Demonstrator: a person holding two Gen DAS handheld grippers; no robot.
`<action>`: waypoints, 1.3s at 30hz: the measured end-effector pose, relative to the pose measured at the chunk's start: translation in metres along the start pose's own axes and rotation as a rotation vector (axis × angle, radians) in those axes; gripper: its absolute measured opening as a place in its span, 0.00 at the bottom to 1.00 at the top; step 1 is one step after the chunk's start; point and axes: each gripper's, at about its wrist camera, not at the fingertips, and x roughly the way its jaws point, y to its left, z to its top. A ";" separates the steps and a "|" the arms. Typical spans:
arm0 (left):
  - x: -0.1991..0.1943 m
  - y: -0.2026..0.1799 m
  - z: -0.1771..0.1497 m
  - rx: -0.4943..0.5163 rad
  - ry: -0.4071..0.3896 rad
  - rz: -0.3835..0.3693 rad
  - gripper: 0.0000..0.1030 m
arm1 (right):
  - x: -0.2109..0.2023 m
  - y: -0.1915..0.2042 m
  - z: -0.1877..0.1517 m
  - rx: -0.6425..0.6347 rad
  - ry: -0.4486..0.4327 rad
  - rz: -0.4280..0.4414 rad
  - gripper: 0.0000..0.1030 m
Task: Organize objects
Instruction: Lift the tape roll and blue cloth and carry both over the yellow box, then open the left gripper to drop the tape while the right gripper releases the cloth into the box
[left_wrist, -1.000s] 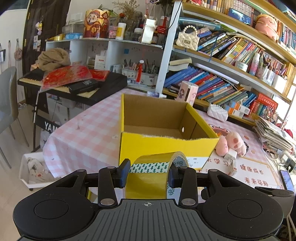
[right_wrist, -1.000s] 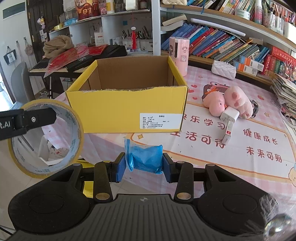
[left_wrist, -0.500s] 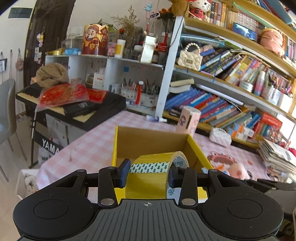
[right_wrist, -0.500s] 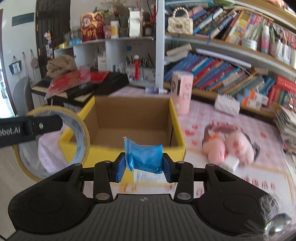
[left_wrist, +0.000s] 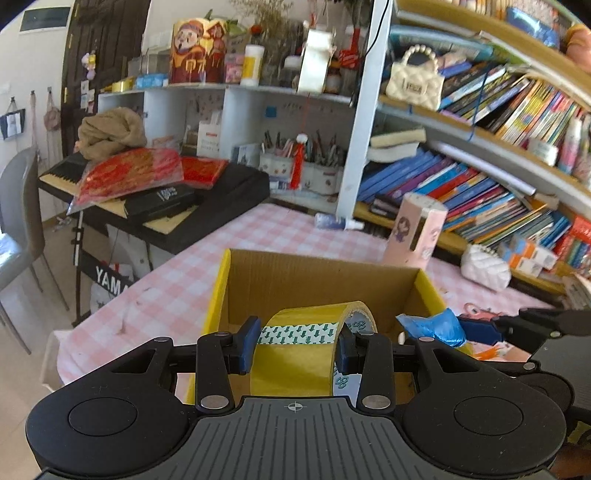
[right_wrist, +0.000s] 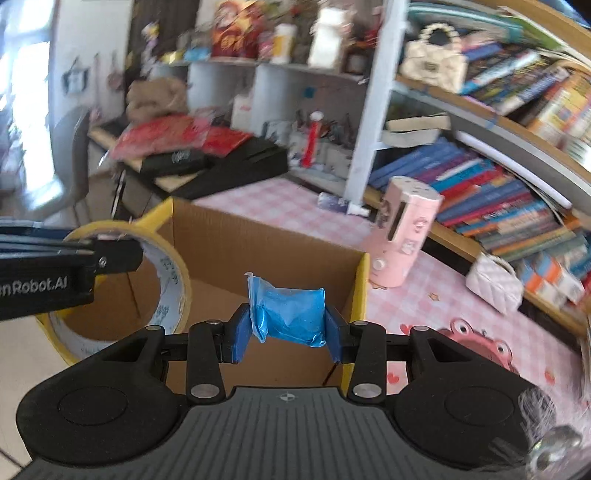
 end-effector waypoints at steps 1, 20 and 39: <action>0.006 -0.001 -0.001 0.002 0.013 0.010 0.37 | 0.007 -0.001 0.000 -0.030 0.014 0.013 0.38; 0.059 -0.023 -0.015 0.026 0.173 0.119 0.37 | 0.088 0.005 -0.003 -0.441 0.217 0.236 0.38; 0.076 -0.030 -0.025 -0.002 0.250 0.176 0.37 | 0.101 0.022 -0.003 -0.575 0.326 0.308 0.38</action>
